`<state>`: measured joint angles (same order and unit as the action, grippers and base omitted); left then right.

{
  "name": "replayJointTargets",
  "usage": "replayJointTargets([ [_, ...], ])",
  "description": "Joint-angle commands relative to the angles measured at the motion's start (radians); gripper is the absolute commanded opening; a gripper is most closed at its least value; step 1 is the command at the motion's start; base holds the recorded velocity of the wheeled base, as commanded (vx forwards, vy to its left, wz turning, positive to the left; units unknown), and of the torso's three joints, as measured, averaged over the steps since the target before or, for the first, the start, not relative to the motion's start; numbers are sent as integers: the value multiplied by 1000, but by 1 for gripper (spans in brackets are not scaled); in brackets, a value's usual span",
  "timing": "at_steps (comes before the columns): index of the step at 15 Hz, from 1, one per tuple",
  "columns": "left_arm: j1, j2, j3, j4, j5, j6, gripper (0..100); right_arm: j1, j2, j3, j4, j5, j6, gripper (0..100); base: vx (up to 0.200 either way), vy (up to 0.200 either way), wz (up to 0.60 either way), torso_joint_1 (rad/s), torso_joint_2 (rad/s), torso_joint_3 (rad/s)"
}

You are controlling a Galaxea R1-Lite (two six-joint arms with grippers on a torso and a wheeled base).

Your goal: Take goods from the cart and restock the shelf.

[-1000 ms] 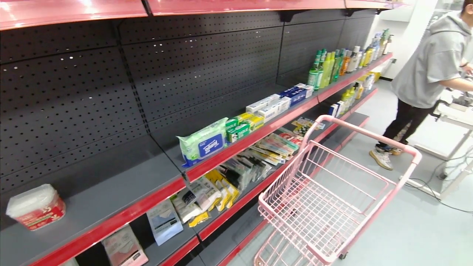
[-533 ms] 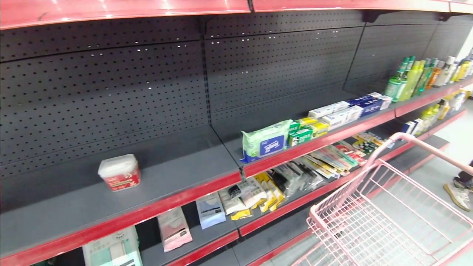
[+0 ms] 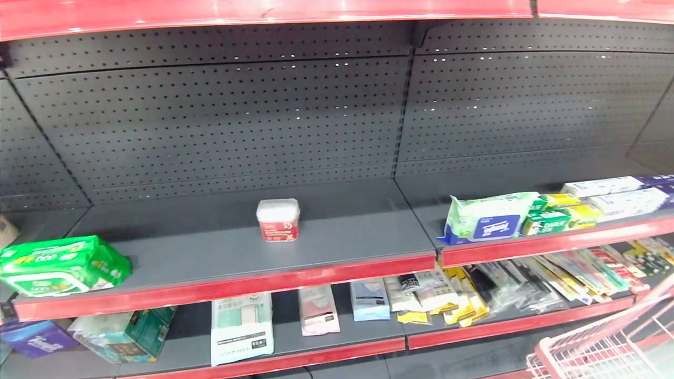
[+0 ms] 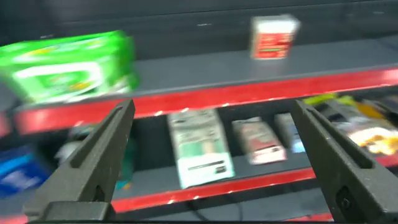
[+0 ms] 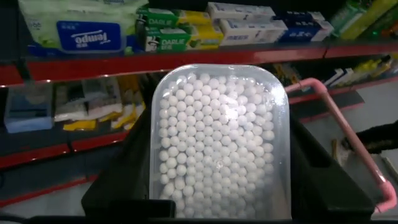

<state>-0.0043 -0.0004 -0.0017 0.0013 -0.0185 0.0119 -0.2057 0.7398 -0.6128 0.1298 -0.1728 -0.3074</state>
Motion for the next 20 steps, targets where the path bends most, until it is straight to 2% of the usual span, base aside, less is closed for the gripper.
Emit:
replayJointTargets([
  [1,-2,3,0,0,0,0,100,3,-63,38,-1,9,10,0,0,0,0,0,0,0],
  [2,-2,10,0,0,0,0,100,5,-92,59,-1,16,13,0,0,0,0,0,0,0],
  [4,-3,22,0,0,-4,6,100,12,-204,119,-1,130,64,0,0,0,0,0,0,0],
  [5,-3,20,0,0,-9,16,100,11,-223,126,-1,153,77,0,0,0,0,0,0,0],
  [8,-3,20,-3,0,-11,34,100,0,-277,146,-1,139,77,0,0,0,0,0,0,0],
  [12,3,7,-1,-1,-6,33,100,32,-376,206,4,191,80,0,0,0,0,0,0,0],
  [20,4,20,-3,-1,-8,43,100,34,-520,284,7,184,165,0,0,0,0,0,0,0],
])
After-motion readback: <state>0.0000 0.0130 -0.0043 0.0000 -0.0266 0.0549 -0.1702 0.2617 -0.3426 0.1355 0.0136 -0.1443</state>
